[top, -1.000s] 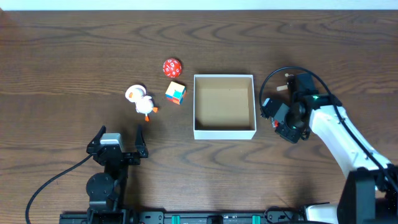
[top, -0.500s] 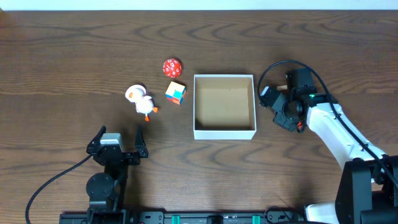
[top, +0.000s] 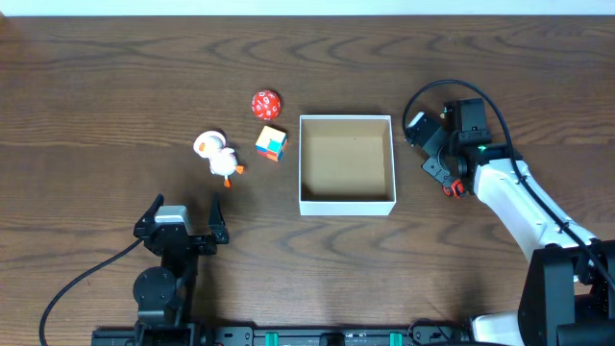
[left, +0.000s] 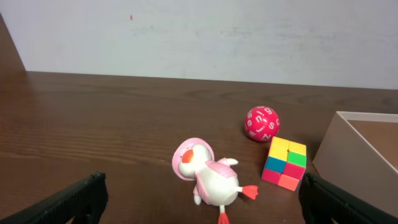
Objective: Pack container
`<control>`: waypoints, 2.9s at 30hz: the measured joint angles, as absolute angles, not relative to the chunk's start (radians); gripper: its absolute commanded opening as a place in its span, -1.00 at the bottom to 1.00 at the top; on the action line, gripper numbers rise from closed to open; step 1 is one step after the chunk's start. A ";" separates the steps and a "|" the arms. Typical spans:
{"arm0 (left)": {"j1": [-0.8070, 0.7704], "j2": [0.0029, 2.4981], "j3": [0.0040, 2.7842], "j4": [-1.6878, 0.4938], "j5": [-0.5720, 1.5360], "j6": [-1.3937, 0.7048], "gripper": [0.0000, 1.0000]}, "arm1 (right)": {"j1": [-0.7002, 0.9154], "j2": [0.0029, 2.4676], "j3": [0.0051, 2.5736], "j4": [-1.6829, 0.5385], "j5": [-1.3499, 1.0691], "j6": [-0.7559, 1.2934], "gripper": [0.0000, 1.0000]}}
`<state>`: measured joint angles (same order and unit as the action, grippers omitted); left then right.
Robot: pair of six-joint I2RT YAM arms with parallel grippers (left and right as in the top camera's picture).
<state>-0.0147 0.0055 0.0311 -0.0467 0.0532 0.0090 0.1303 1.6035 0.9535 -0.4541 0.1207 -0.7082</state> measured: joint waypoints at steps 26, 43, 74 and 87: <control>-0.015 0.006 0.031 -0.047 0.053 0.009 0.96 | -0.058 1.176 0.955 -0.600 0.127 -0.390 0.99; -0.015 0.006 0.031 -0.047 0.053 0.009 0.96 | -0.058 1.322 0.954 -0.654 -0.038 -0.427 0.99; -0.015 0.006 0.031 -0.047 0.053 0.009 0.96 | -0.058 1.649 0.954 -0.553 0.049 -0.267 0.09; -0.015 0.006 0.031 -0.047 0.053 0.009 0.96 | -0.058 1.621 0.956 -0.579 0.049 -0.233 -0.39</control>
<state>-0.0147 0.0055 0.0311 -0.0467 0.0532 0.0090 -0.0578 1.6211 0.9558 -0.5793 0.0486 -0.2333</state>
